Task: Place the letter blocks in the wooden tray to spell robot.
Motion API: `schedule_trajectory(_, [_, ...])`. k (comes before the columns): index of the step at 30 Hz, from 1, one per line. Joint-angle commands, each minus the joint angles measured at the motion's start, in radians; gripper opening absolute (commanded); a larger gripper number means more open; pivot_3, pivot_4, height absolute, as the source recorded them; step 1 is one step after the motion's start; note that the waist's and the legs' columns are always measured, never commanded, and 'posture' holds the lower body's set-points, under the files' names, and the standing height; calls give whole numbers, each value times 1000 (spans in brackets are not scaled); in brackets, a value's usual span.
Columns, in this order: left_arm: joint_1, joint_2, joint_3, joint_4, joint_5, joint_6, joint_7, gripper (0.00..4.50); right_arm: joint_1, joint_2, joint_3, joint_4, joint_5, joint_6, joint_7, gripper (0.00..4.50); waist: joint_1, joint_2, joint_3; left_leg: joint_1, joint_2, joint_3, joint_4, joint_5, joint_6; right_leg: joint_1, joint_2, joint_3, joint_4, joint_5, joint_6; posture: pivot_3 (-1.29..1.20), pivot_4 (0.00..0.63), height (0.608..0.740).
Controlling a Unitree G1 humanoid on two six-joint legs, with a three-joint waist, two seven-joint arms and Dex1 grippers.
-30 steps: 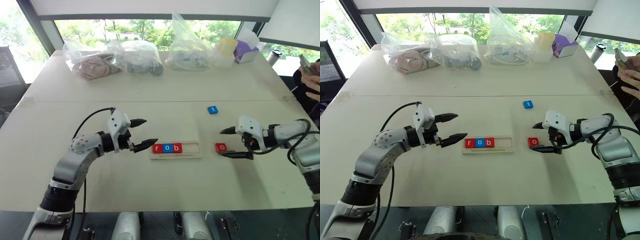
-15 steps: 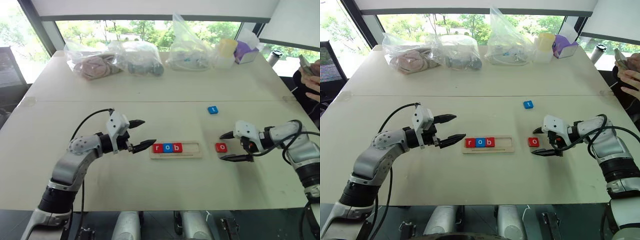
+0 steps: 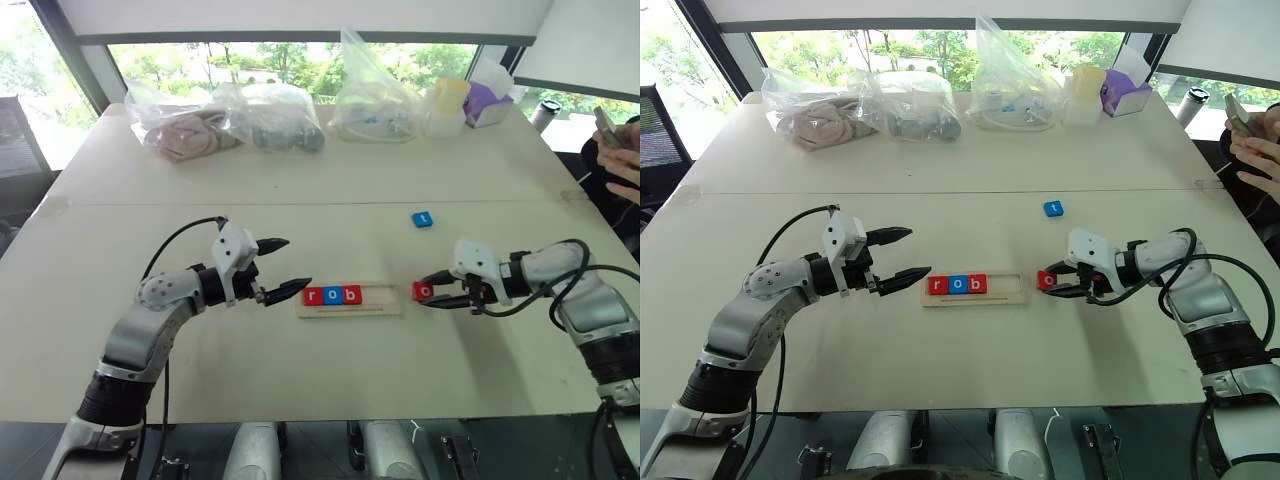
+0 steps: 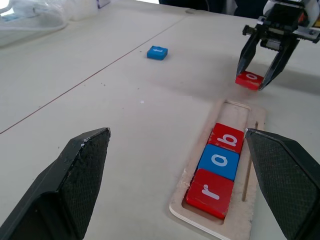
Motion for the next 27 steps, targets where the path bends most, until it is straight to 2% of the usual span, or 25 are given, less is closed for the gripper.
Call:
schedule_trajectory(1, [-1, -3, 12, -14, -2, -22, -3, 4500, -22, 28, 25, -136, 22, 82, -10, 1150, 0, 0, 0, 0, 0, 0, 0, 0, 0, 0, 0, 0, 0, 0, 0, 0, 150, 740])
schedule_trajectory(14, [15, 6, 19, -82, -19, 20, 10, 4500, -73, 128, 112, -87, -56, 81, -79, 1150, 0, 0, 0, 0, 0, 0, 0, 0, 0, 0, 0, 0, 0, 0, 0, 0, 150, 740])
schedule_trajectory(27, [16, 8, 22, -95, -25, 39, 25, 4500, -100, 153, 142, -21, -93, 29, -74, 1150, 0, 0, 0, 0, 0, 0, 1, 0, 0, 0, 0, 0, 0, 0, 0, 0, 150, 740])
